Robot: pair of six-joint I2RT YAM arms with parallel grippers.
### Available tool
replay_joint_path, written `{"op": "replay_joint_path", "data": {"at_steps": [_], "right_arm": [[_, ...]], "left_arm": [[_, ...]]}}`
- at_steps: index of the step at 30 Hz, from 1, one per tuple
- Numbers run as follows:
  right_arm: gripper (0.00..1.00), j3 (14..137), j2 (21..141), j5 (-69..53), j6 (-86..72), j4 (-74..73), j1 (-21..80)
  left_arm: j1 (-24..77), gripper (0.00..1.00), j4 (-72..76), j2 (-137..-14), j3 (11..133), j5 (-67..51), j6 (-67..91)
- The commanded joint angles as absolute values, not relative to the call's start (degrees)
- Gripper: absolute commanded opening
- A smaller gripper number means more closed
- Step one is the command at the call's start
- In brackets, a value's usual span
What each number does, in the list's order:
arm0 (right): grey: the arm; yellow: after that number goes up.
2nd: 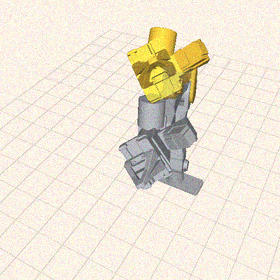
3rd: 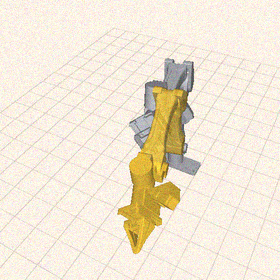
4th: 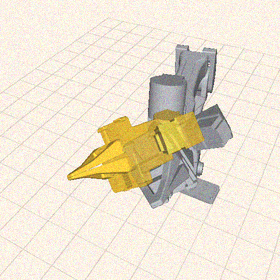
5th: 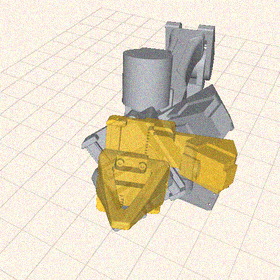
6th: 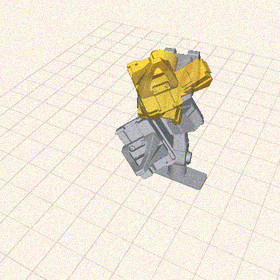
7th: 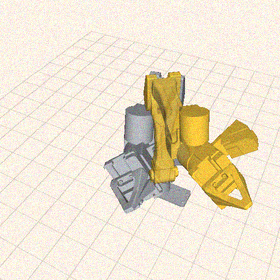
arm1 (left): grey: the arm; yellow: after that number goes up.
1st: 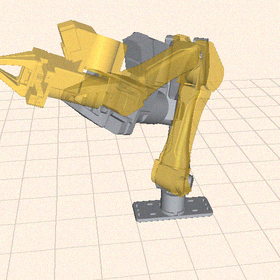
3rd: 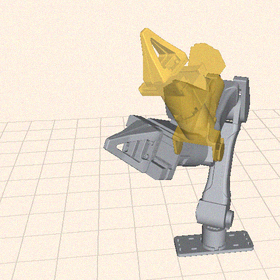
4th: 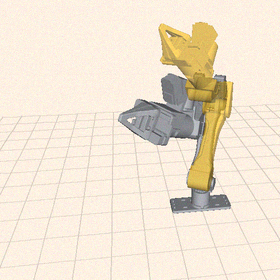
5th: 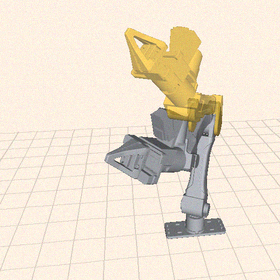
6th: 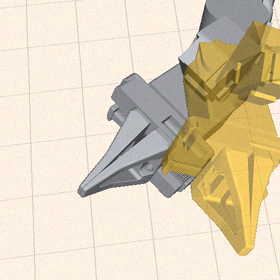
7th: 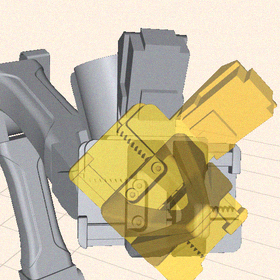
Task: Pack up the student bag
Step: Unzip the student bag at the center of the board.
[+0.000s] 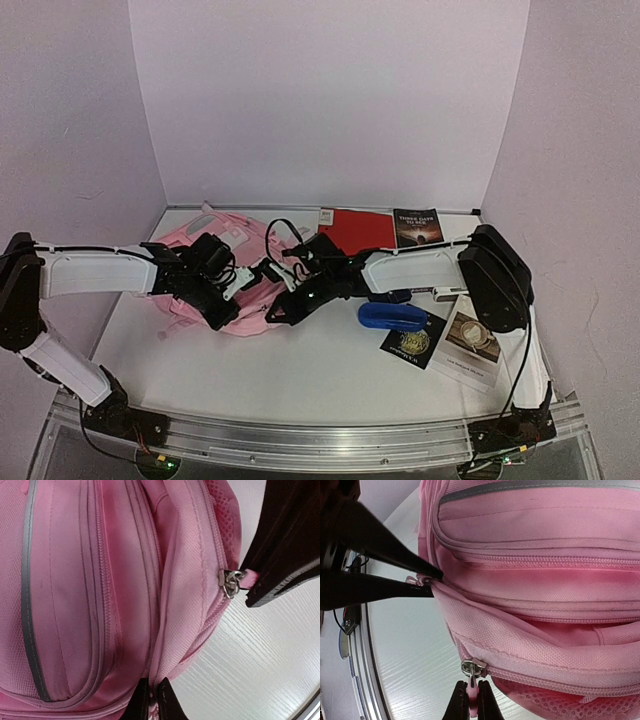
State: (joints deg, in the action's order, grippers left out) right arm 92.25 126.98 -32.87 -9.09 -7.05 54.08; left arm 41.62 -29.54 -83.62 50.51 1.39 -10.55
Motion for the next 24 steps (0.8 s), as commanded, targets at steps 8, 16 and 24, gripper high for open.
{"op": "replay_joint_path", "data": {"at_steps": [8, 16, 24], "right_arm": [[0.00, 89.7, 125.6, -29.0, -3.2, -5.9, 44.7], [0.00, 91.4, 127.4, -33.0, -4.7, -6.5, 45.4], [0.00, 94.1, 127.1, -36.9, -8.7, -6.4, 52.8]], "left_arm": [[41.8, 0.00, -44.5, -79.3, 51.9, 17.1, -11.2], [39.4, 0.22, -42.0, -69.3, 51.4, 16.3, -12.0], [44.2, 0.73, -35.6, -67.0, 52.2, 4.1, -11.3]]}}
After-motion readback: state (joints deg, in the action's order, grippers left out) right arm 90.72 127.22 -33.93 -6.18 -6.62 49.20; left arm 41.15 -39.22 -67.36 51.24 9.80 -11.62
